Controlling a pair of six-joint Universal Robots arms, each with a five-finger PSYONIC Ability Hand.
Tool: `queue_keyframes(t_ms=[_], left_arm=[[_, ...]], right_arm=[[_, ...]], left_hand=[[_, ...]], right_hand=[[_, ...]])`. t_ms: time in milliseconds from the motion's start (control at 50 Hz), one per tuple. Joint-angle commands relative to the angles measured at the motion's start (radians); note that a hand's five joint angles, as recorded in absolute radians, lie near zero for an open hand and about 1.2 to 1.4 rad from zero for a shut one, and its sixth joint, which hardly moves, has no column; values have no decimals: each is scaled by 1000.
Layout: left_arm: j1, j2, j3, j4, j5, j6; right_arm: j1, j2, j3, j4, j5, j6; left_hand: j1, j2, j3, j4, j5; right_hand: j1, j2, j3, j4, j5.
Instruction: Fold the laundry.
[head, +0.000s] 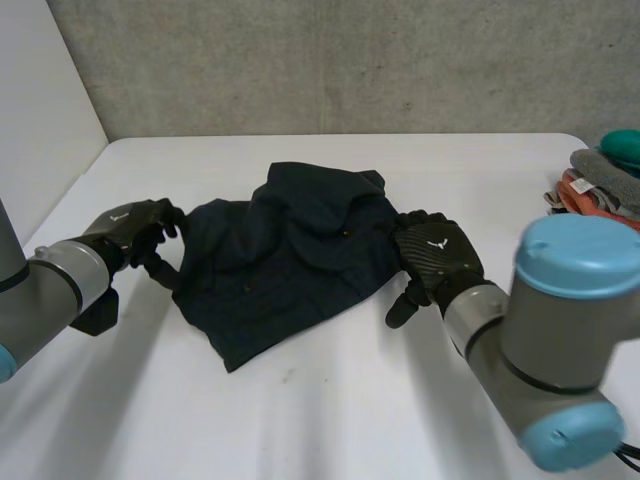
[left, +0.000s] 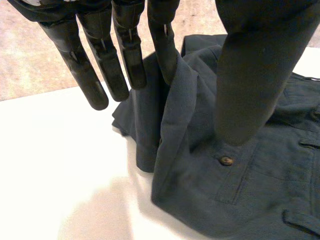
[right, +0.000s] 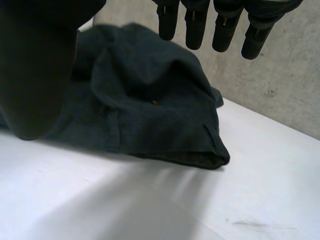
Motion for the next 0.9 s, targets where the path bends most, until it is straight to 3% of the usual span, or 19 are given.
queue_keyframes(t_ms=[20, 140, 220, 280, 540, 600, 620, 640, 660, 680, 760, 900], left_arm=[[20, 73, -2, 47, -35, 8], [61, 93, 25, 78, 3, 60], [86, 58, 50, 69, 54, 135], [103, 28, 64, 66, 76, 178], [154, -260, 234, 78, 108, 320], [152, -308, 265, 106, 115, 343], [149, -331, 278, 127, 123, 353], [146, -341, 285, 136, 126, 357], [143, -351, 289, 144, 131, 360], [137, -366, 297, 156, 137, 365], [114, -346, 286, 161, 122, 359], [72, -168, 165, 123, 31, 305]], right_arm=[[17, 162, -177, 58, 66, -38], [35, 287, -327, 66, 81, -56], [37, 361, -410, 61, 78, -91], [34, 403, -458, 57, 78, -111], [29, 553, -611, 17, 88, -162], [28, 565, -618, 2, 94, -179], [26, 568, -619, -11, 98, -188], [25, 568, -618, -18, 100, -191], [23, 567, -615, -28, 103, -196], [20, 564, -613, -32, 104, -200], [3, 494, -566, -40, 111, -206], [-73, 372, -552, -75, 100, -223]], left_hand=[[-115, -117, -116, -115, -112], [-135, -137, -137, -135, -133], [-352, -354, -353, -352, -349], [-379, -381, -381, -379, -376], [-403, -405, -405, -403, -401], [-403, -405, -405, -403, -401], [-403, -405, -405, -403, -401], [-386, -388, -387, -386, -383], [-272, -274, -273, -272, -269], [64, 62, 62, 64, 66], [817, 815, 815, 817, 820], [818, 816, 817, 818, 821]], right_hand=[[-48, -34, -32, -35, -47], [7, 21, 23, 20, 9], [81, 95, 97, 94, 82], [119, 133, 135, 132, 121], [216, 230, 232, 229, 217], [441, 455, 457, 454, 442], [794, 808, 810, 807, 795], [983, 997, 1000, 996, 985], [1172, 1186, 1188, 1185, 1173], [1173, 1187, 1190, 1186, 1175], [1173, 1187, 1190, 1186, 1175], [1173, 1187, 1190, 1186, 1175]])
